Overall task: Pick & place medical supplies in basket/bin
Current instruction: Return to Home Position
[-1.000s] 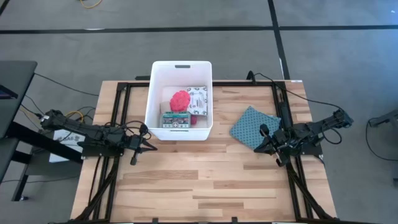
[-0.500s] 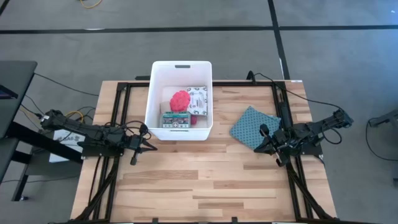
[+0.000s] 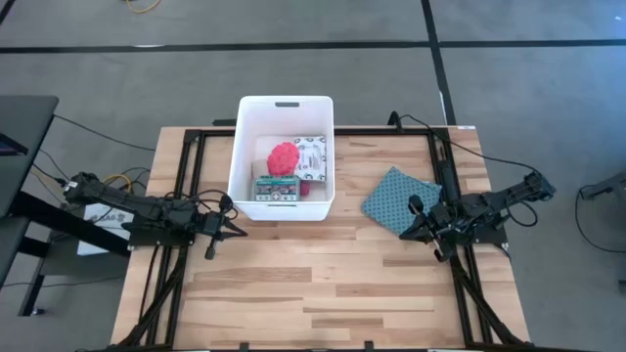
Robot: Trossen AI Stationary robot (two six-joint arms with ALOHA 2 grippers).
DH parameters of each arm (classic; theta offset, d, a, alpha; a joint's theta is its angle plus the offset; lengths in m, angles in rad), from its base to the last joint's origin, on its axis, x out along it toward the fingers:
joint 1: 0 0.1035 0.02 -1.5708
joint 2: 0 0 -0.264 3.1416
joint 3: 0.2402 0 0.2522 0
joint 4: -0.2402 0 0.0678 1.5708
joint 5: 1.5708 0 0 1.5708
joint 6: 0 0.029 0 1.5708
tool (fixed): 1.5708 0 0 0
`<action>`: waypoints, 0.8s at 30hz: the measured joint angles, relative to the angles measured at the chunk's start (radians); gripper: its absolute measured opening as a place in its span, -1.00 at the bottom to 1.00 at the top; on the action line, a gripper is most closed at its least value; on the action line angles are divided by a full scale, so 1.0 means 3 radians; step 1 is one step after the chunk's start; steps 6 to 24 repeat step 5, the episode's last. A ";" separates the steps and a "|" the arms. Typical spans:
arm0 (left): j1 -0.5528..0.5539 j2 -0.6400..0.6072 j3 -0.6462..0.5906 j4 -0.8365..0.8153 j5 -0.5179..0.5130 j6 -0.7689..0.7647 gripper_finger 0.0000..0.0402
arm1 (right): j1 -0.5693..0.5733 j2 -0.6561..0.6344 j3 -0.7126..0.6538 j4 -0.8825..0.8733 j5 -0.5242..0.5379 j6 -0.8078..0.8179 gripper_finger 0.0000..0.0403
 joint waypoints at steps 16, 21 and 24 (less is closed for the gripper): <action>0.0000 0.0000 0.0000 0.0001 -0.0001 -0.0033 -1.00 | 0.0000 0.0000 0.0000 0.0000 0.0000 0.0000 -1.00; 0.0000 0.0000 0.0000 0.0001 -0.0001 -0.0033 -1.00 | 0.0000 0.0000 0.0000 0.0000 0.0000 0.0000 -1.00; 0.0000 0.0000 0.0000 0.0001 -0.0001 -0.0033 -1.00 | 0.0000 0.0000 0.0000 0.0000 0.0000 0.0000 -1.00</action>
